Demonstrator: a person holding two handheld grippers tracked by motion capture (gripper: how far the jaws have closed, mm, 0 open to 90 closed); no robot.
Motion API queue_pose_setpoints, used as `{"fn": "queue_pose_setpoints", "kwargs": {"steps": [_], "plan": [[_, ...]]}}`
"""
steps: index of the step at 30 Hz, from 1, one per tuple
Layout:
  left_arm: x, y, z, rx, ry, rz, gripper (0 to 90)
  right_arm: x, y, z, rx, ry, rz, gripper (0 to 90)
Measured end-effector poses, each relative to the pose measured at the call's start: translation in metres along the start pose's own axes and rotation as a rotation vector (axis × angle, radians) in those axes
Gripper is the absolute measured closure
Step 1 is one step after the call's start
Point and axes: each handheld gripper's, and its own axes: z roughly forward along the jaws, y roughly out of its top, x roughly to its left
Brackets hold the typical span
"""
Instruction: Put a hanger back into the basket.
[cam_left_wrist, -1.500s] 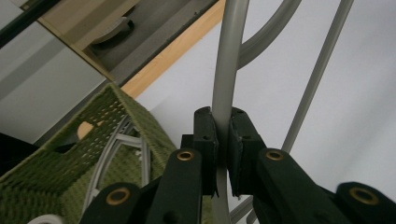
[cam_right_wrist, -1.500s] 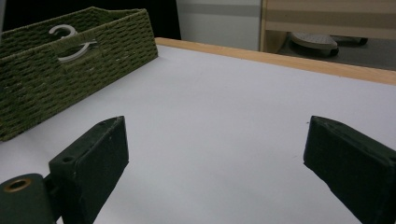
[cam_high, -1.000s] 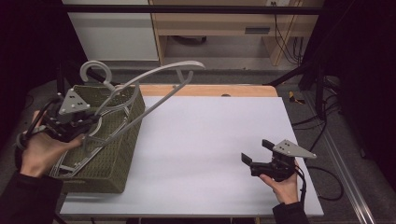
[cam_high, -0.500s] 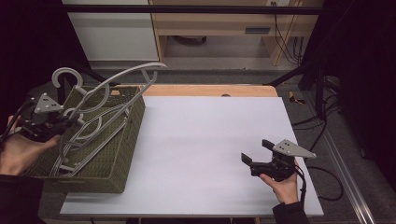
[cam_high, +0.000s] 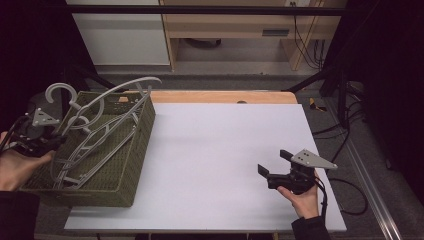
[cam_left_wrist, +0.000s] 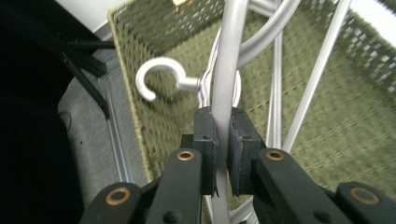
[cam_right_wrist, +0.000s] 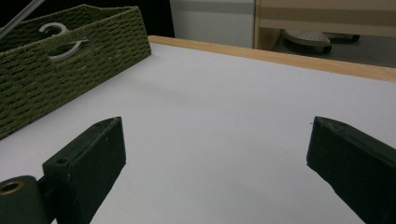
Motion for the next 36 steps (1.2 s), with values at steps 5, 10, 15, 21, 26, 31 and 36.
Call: {"fn": "queue_pose_setpoints", "kwargs": {"steps": [5,10,15,21,26,31,36], "plan": [[0.004,-0.008,0.009,0.046,0.019,-0.018,83.0,0.0,0.0,0.001,0.005,0.001,-0.001,4.9],[0.007,-0.013,0.018,0.076,0.025,-0.038,83.0,0.001,-0.001,0.001,0.008,0.0,-0.001,4.9],[0.009,-0.016,0.027,0.108,0.025,-0.044,83.0,0.001,-0.001,0.002,0.008,0.001,-0.002,4.9],[0.013,-0.019,0.033,0.134,0.022,-0.062,83.0,0.0,-0.001,0.003,0.013,0.005,-0.006,4.9],[0.016,-0.022,0.038,0.169,0.027,-0.075,83.0,0.001,-0.002,0.003,0.015,0.006,-0.006,4.9],[0.016,-0.025,0.044,0.196,0.022,-0.08,82.9,0.001,-0.002,0.004,0.012,0.007,0.0,5.0],[0.014,-0.025,0.048,0.218,0.036,-0.081,82.9,0.001,-0.002,0.004,0.013,0.006,-0.001,5.1]]}}
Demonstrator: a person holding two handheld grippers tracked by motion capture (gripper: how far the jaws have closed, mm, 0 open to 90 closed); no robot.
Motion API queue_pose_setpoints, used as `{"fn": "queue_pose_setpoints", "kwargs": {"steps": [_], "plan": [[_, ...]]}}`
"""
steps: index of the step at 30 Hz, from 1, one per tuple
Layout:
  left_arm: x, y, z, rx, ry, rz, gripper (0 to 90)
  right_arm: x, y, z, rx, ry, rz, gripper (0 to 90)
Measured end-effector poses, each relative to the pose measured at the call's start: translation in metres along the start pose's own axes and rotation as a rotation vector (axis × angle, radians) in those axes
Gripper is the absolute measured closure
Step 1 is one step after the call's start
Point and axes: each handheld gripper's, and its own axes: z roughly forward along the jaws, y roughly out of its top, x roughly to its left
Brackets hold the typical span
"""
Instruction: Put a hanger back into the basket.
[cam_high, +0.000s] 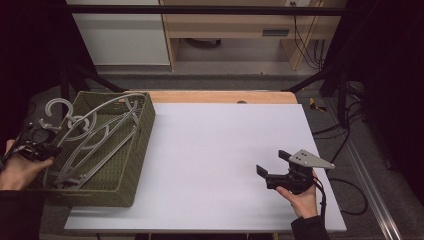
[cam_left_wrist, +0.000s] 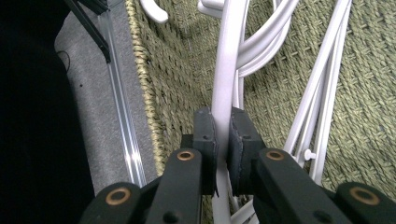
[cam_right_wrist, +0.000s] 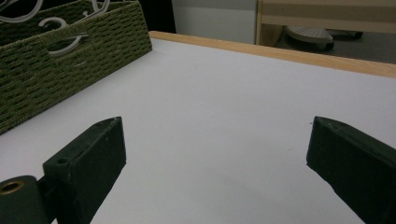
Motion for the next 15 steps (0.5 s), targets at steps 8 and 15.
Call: {"fn": "queue_pose_setpoints", "kwargs": {"steps": [8,15], "plan": [[0.0,0.001,0.009,0.037,-0.006,-0.028,82.8,0.0,0.0,-0.001,0.004,0.001,-0.006,5.1],[-0.007,0.003,0.018,0.056,-0.04,-0.003,82.8,0.0,0.0,0.0,0.004,-0.002,-0.004,5.1]]}}
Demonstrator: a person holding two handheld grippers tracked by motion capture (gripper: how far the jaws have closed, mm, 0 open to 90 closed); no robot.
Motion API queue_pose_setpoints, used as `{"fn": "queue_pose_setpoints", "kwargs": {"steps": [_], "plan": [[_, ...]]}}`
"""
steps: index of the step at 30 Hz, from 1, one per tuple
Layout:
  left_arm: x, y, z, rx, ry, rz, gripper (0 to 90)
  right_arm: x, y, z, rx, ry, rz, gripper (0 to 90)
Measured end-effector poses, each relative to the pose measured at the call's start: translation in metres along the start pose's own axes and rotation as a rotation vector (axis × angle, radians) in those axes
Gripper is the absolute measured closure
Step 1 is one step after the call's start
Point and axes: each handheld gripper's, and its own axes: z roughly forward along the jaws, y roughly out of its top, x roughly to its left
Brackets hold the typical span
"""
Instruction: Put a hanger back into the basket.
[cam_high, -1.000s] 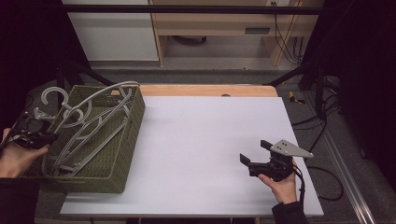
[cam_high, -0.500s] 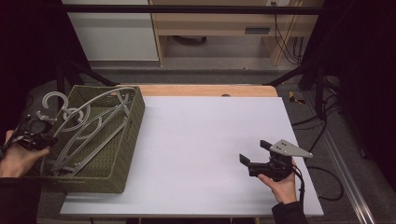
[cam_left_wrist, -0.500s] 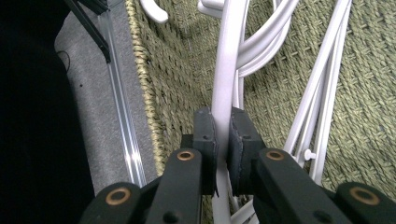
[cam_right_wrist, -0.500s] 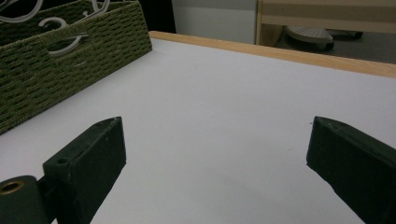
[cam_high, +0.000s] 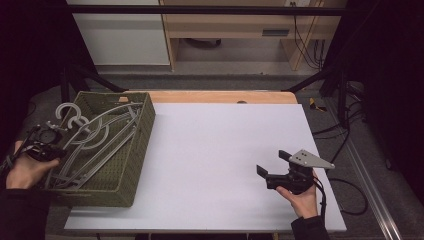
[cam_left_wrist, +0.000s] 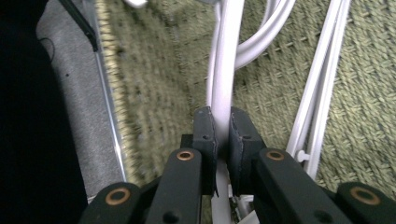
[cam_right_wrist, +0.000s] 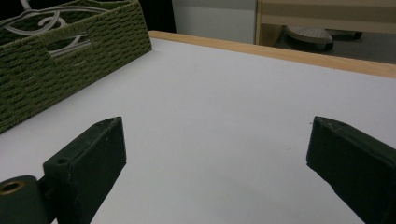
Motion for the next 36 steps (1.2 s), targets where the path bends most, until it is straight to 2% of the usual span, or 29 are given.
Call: {"fn": "queue_pose_setpoints", "kwargs": {"steps": [3,5,10,18,23,26,28,30,33,36], "plan": [[-0.002,0.001,0.006,0.012,-0.019,0.004,82.7,0.0,0.0,0.0,-0.001,0.002,-0.003,5.1],[-0.002,0.001,0.009,0.014,-0.033,-0.008,82.7,0.0,0.0,0.0,-0.002,0.002,-0.003,5.2],[0.004,-0.003,0.013,-0.005,-0.094,-0.032,82.5,0.0,0.0,0.0,-0.002,0.003,-0.003,5.2],[0.008,-0.01,0.023,-0.034,-0.11,-0.059,80.9,0.001,0.001,0.0,-0.005,0.002,0.001,5.1],[0.006,-0.011,0.021,-0.048,-0.117,-0.062,72.7,0.0,0.001,-0.001,-0.004,0.004,-0.005,5.0],[0.007,-0.014,0.016,-0.083,-0.11,-0.072,68.0,0.0,0.001,-0.001,-0.007,0.002,-0.001,5.0],[0.008,-0.017,0.01,-0.126,-0.117,-0.093,67.5,0.0,0.001,-0.001,-0.008,0.002,0.0,5.1],[0.008,-0.019,0.004,-0.162,-0.107,-0.108,65.7,0.0,0.001,-0.001,-0.007,0.002,0.0,5.0],[0.004,-0.023,-0.008,-0.244,-0.117,-0.118,61.1,0.0,0.001,-0.001,-0.009,0.001,0.001,5.0],[-0.005,-0.025,-0.02,-0.339,-0.15,-0.115,55.5,0.0,0.001,-0.001,-0.015,0.001,0.005,5.0]]}}
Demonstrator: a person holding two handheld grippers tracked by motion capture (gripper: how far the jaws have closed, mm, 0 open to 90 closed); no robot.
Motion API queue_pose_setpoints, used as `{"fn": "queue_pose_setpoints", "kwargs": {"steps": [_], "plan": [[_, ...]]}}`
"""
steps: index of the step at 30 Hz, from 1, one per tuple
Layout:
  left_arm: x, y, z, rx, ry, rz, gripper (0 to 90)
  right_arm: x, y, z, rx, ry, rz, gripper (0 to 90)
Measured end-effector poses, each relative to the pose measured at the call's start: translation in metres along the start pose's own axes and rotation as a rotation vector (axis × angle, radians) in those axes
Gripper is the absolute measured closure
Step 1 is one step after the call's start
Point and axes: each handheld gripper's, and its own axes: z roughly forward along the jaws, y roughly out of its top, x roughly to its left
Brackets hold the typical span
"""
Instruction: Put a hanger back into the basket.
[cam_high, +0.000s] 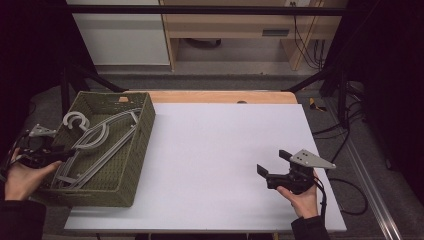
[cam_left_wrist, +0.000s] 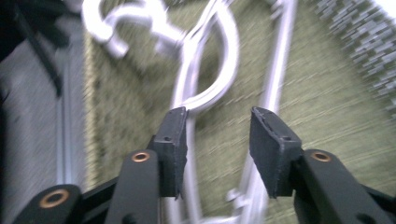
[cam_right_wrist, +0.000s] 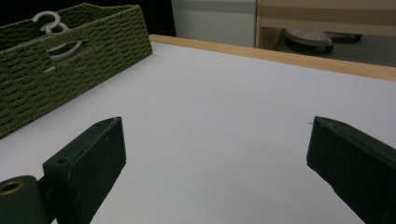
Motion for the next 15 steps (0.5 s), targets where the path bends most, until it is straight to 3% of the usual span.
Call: {"fn": "queue_pose_setpoints", "kwargs": {"steps": [3,8,15], "plan": [[-0.016,0.001,-0.009,-0.109,-0.042,-0.003,50.6,0.0,0.0,0.0,-0.002,0.003,-0.003,4.9],[-0.045,0.004,-0.021,-0.242,-0.107,0.013,43.9,0.0,0.0,-0.001,-0.011,0.0,-0.004,4.7],[-0.087,0.007,-0.025,-0.363,-0.227,0.032,36.9,-0.001,0.001,-0.003,-0.015,0.001,-0.01,4.5]]}}
